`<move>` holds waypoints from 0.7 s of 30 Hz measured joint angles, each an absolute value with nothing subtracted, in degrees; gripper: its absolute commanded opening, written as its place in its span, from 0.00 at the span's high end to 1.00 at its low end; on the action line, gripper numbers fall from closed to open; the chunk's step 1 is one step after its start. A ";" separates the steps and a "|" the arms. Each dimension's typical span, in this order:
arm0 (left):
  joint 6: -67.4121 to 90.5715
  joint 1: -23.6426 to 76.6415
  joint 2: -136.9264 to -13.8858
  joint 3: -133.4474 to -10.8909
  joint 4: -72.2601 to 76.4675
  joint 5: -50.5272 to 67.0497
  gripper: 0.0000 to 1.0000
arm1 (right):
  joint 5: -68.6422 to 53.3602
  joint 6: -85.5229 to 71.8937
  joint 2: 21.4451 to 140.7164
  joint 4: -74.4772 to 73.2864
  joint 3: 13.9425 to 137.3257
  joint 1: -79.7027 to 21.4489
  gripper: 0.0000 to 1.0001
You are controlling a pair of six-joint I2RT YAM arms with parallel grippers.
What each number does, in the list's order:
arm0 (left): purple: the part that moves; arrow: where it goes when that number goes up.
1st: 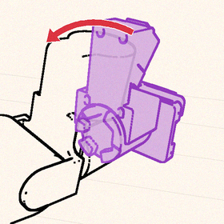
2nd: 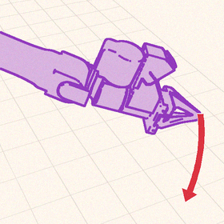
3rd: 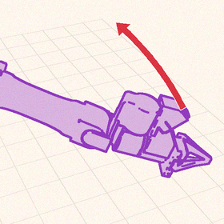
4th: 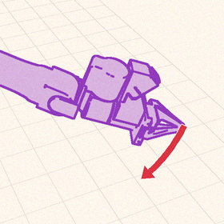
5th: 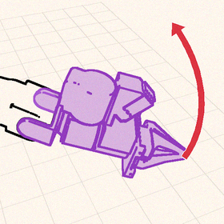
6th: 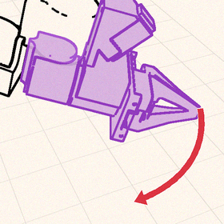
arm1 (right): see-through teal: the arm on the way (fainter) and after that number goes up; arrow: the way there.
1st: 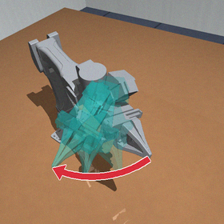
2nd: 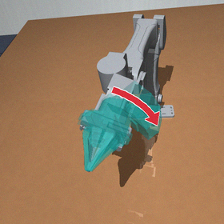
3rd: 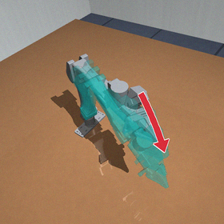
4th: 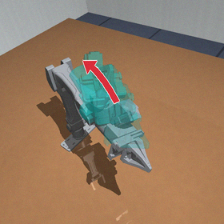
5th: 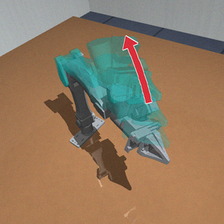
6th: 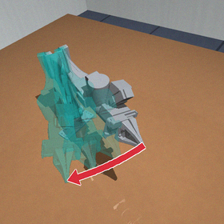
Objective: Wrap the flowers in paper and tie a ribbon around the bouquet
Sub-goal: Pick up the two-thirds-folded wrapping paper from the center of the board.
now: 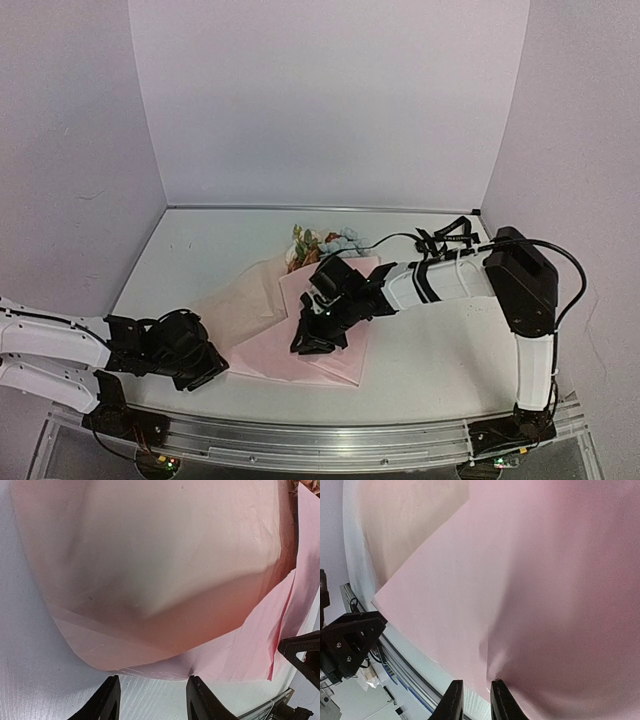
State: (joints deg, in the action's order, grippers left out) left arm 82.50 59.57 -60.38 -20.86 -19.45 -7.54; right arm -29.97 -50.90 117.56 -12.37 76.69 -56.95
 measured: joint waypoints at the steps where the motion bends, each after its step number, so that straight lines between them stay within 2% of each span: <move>1: 82.48 59.57 -60.75 -20.86 -19.18 -7.66 0.59 | -30.22 -50.94 117.77 -12.27 77.08 -56.99 0.85; 13: 81.51 59.57 -64.36 -20.84 -16.36 -9.05 0.68 | -31.22 -51.62 122.69 -11.81 79.41 -57.58 0.88; 21: 80.59 59.57 -66.60 -20.49 -13.42 -10.23 0.88 | -31.23 -49.51 123.13 -14.58 80.45 -58.29 0.89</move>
